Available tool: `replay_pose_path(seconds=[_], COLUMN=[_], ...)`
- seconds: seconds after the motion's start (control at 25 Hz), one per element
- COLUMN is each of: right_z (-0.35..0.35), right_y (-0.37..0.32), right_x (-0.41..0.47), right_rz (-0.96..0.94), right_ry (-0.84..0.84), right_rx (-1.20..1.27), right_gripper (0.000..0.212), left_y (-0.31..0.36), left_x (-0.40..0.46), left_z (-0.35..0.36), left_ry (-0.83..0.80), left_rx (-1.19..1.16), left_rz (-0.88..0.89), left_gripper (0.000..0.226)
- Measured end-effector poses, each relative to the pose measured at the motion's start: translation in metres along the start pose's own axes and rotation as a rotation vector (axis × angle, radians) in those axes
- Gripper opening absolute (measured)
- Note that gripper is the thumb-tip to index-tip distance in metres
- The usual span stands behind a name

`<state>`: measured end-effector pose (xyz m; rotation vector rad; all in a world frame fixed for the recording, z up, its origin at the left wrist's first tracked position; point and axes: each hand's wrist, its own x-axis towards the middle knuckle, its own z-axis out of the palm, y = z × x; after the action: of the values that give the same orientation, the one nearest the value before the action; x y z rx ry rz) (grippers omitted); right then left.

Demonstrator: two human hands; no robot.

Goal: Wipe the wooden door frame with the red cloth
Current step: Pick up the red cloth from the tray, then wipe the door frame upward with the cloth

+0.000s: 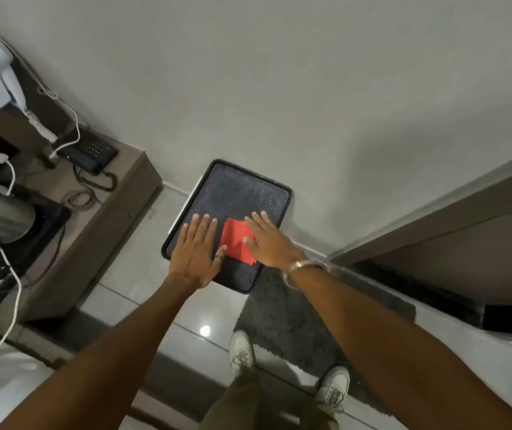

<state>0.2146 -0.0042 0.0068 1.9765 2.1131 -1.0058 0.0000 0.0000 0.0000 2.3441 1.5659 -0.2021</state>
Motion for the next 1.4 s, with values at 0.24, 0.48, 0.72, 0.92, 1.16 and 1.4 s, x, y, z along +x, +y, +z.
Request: replay_pose_path(seconds=[0.24, 0.48, 0.72, 0.92, 1.16, 1.4], right_z=[0.084, 0.049, -0.067, -0.149, -0.235, -0.296], right_y=[-0.003, -0.014, 0.012, 0.034, 0.073, 0.12], right_x=[0.066, 0.073, -0.018, -0.137, -0.262, -0.335], right_rz=[0.028, 0.132, 0.598, 0.448, 0.367, 0.1], right_ry=[-0.092, 0.021, 0.29, 0.526, 1.271, 2.036], right_rx=[-0.321, -0.057, 1.45, 1.947, 1.739, 0.585], right_gripper=[0.096, 0.056, 0.018, 0.03, 0.029, 0.07], left_y=[-0.033, -0.007, 0.073, 0.166, 0.317, 0.412], left_x=[0.037, 0.05, 0.066, 0.074, 0.062, 0.052], left_z=[0.049, 0.01, -0.105, -0.201, -0.31, -0.392], left_ry=[-0.006, 0.04, 0.276, 0.482, 0.746, 1.004], left_rx=[-0.017, -0.082, -0.159, -0.093, -0.004, -0.047], left_rz=[0.006, 0.069, 0.314, 0.66, 1.004, 1.051], left_gripper=[0.07, 0.067, 0.066, 0.066, 0.062, 0.06])
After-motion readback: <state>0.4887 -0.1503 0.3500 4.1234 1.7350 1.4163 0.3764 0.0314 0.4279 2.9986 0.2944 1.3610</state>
